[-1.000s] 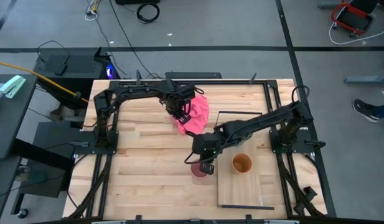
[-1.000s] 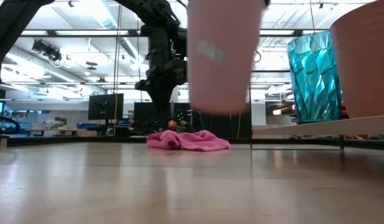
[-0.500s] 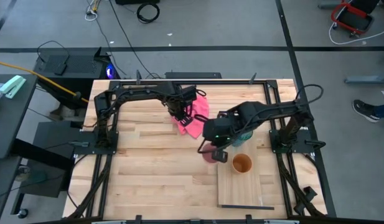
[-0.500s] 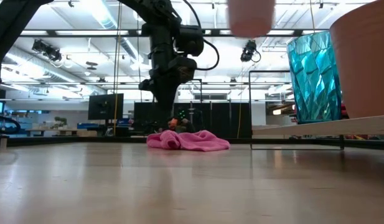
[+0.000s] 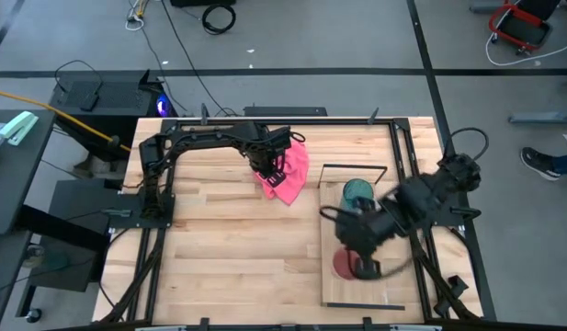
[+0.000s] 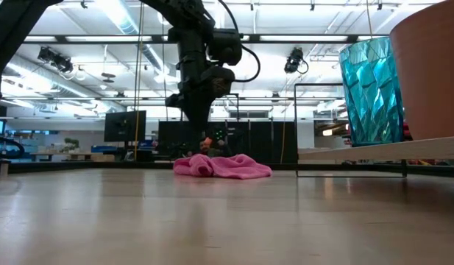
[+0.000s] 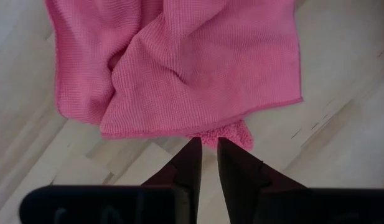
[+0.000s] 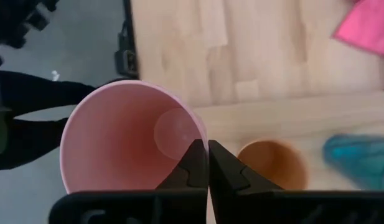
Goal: Stack small to large cups/mugs on shelf
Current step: Put the pink cup on the shelf
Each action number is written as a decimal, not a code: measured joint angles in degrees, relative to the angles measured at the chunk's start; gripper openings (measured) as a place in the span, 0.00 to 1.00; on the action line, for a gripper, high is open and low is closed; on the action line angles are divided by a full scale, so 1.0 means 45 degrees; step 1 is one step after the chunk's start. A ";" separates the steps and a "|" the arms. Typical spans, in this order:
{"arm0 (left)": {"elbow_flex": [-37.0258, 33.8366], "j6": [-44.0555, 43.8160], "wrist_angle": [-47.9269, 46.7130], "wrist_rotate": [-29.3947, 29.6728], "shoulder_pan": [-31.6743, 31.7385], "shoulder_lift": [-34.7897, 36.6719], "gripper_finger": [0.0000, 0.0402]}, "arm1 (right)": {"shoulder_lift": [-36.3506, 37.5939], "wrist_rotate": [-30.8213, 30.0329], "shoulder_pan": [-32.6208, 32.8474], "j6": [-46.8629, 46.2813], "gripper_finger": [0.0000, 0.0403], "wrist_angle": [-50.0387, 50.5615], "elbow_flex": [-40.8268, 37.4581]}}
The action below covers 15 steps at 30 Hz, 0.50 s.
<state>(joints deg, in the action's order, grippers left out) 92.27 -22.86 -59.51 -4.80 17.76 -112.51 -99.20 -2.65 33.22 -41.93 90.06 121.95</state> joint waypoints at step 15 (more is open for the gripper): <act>0.0000 0.0005 0.0032 -0.0005 -0.0005 0.0000 0.13 | 0.0087 -0.1311 0.2446 -0.3468 0.01 -0.0063 -0.3294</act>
<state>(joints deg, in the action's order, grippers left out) 92.27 -22.84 -59.37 -4.82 17.74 -112.51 -98.80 -8.54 44.22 -57.53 89.78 107.13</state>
